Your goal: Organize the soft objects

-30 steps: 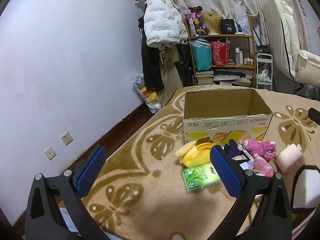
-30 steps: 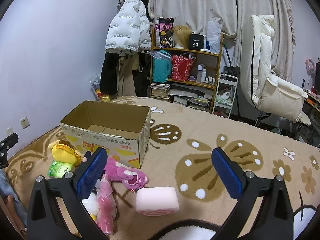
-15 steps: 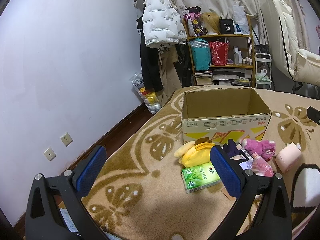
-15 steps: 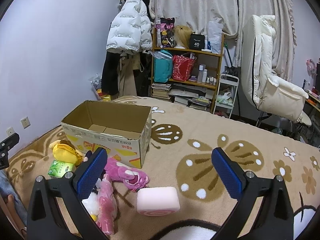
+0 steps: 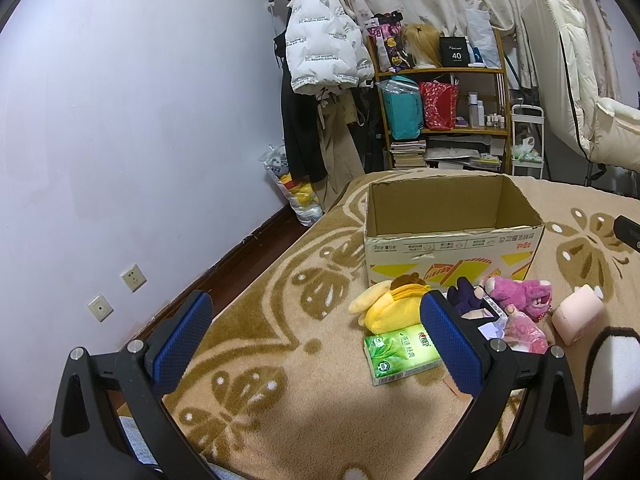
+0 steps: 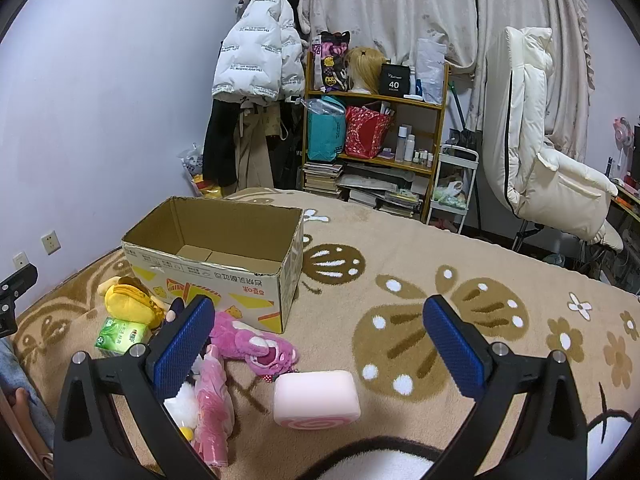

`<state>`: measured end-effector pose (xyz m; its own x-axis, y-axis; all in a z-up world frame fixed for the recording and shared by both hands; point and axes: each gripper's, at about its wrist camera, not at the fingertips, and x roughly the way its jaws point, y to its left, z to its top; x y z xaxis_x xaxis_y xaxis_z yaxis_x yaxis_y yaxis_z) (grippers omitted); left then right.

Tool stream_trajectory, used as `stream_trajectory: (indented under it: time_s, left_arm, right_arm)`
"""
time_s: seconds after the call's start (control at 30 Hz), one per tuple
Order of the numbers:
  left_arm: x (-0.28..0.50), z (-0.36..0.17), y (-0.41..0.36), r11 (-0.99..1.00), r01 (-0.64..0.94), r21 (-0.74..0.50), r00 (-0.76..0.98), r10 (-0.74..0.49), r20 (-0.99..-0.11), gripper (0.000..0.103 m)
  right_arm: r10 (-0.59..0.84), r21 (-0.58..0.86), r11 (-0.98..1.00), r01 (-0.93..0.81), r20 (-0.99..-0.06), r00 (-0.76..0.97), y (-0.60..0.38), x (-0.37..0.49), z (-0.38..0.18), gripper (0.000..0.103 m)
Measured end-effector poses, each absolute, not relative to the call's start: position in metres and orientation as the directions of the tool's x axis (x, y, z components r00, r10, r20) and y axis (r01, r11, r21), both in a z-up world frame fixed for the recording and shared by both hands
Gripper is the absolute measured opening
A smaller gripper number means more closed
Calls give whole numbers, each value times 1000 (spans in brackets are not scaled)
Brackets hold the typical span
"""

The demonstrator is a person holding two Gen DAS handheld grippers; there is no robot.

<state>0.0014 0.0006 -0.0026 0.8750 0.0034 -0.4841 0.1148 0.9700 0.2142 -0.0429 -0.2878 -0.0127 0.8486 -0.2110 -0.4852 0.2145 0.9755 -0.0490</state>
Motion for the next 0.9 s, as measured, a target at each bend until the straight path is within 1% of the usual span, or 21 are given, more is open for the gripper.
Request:
stream_trajectory:
  time_s: [0.9]
  left_arm:
    - [2, -4, 0, 970, 113, 217, 873, 7, -487, 103]
  right_arm:
    - [-217, -55, 975, 218, -482, 849, -287, -41, -13, 103]
